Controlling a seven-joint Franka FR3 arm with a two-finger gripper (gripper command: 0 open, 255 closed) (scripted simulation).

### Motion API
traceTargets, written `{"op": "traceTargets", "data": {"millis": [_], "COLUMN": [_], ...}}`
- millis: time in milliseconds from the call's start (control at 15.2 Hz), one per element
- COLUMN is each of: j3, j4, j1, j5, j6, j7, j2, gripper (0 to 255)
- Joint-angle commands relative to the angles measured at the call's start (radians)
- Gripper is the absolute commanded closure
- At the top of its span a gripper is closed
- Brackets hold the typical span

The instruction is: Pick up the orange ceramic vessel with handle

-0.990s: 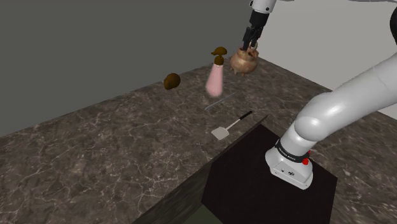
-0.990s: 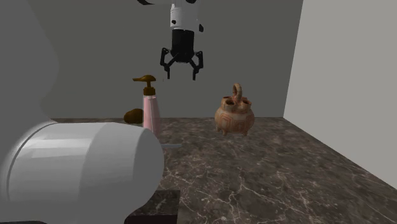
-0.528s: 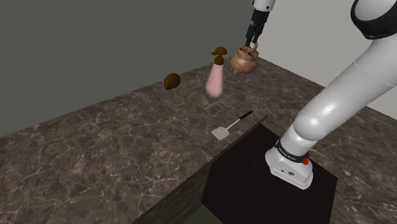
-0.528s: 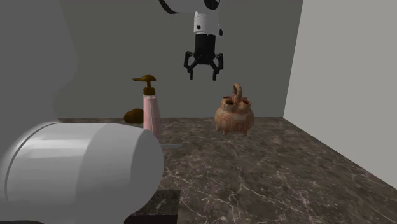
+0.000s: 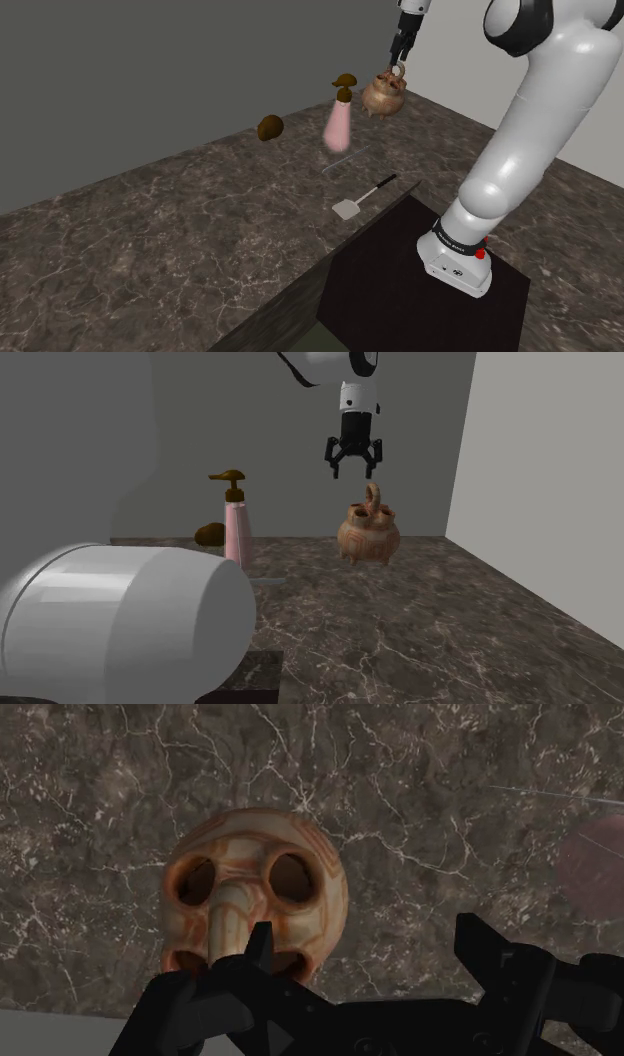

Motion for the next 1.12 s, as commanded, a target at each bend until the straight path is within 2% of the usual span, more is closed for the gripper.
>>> {"op": "traceTargets", "data": {"millis": [0, 198, 264, 726, 858, 924, 1056], "j3": [-0.016, -0.024, -0.022, -0.019, -0.019, -0.019, -0.019], "j4": [0.107, 0.282, 0.303, 0.186, 0.186, 0.187, 0.188], "j1": [-0.038, -0.106, -0.116, -0.101, -0.101, -0.101, -0.102], "j5": [0.037, 0.09, 0.095, 0.092, 0.092, 0.092, 0.092], "j6": [-0.027, -0.08, -0.087, 0.02, 0.02, 0.019, 0.019], "j7": [-0.054, -0.112, -0.118, -0.119, -0.119, -0.119, -0.12], "j2": [0.094, 0.232, 0.248, 0.238, 0.238, 0.238, 0.239], "gripper": [0, 0, 0, 0, 0, 255, 255]}}
